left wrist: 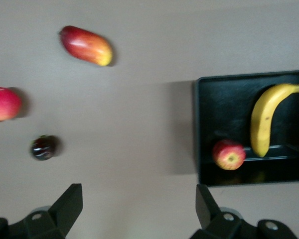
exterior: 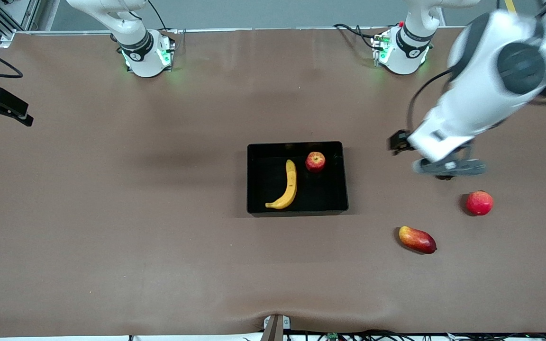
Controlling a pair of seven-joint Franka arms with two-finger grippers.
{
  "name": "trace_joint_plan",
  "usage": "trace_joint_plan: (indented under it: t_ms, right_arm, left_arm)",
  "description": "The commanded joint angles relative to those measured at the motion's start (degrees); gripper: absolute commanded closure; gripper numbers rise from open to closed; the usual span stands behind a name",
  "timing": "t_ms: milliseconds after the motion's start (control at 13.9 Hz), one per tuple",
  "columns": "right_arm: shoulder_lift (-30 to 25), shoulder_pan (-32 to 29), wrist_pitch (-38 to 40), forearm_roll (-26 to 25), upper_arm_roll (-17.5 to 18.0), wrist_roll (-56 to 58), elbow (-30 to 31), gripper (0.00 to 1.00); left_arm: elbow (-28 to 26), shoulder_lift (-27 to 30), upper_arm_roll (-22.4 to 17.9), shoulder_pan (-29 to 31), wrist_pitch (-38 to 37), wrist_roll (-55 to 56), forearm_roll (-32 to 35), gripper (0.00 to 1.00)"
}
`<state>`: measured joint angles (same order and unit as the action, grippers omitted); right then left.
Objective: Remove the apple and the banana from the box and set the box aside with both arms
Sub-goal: 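Reach the left gripper over the black tray toward the red apple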
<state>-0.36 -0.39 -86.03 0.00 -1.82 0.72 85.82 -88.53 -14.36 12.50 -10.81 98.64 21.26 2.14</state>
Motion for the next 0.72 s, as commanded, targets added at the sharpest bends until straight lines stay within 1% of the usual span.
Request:
trace_joint_plan:
  t_ms: [0, 143, 359, 502, 646]
  right_arm:
    - [0.5, -0.5, 0.2, -0.6, 0.3, 0.5, -1.1, 0.0]
    - [0.5, -0.5, 0.2, -0.6, 0.3, 0.5, -1.1, 0.0]
    - [0.5, -0.5, 0.2, -0.5, 0.3, 0.5, -1.1, 0.0]
    - [0.5, -0.5, 0.2, -0.5, 0.3, 0.5, -1.1, 0.0]
    - [0.6, -0.6, 0.2, -0.5, 0.3, 0.5, -1.1, 0.0]
  left_arm:
    - [-1.7, -3.0, -0.3, -3.8, 6.4, 7.1, -0.4, 0.0]
    - [-1.6, -6.9, -0.3, -7.4, 9.9, 14.6, -0.1, 0.0]
    - [-1.8, -12.3, -0.4, -11.1, 15.4, 23.9, 0.1, 0.0]
    - [-1.8, -15.7, -0.3, -12.4, 18.1, 27.9, 0.1, 0.0]
    - [-2.0, -18.2, -0.4, -13.9, 18.3, 28.7, 0.1, 0.0]
